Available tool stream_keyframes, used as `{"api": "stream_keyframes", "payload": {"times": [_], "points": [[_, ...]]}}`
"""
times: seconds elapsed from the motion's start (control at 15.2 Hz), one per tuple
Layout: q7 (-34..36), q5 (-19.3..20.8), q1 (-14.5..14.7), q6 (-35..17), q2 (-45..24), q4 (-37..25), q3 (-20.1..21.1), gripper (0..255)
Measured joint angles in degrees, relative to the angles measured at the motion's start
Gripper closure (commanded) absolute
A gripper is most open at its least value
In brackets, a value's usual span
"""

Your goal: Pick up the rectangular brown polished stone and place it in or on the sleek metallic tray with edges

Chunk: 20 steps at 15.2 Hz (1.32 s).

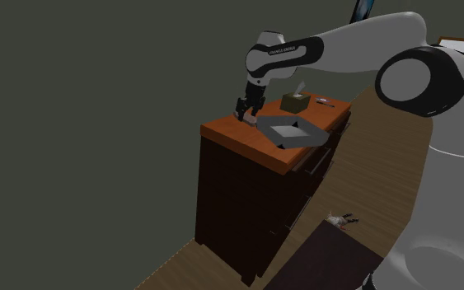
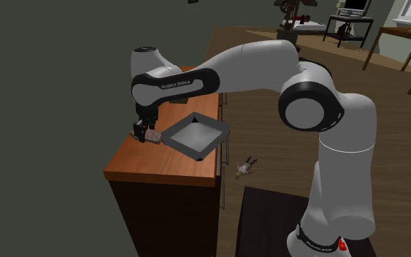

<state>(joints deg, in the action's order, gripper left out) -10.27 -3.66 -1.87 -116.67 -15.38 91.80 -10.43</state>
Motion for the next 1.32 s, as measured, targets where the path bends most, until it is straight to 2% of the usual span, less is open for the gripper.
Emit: {"api": "stream_keyframes", "payload": {"times": [0.46, 1.32], "points": [[0.08, 0.13, -0.08, 3.71, 0.37, -3.37, -0.08, 255], [0.25, -0.01, -0.51, 14.31, -0.87, -15.20, -0.20, 255]]}}
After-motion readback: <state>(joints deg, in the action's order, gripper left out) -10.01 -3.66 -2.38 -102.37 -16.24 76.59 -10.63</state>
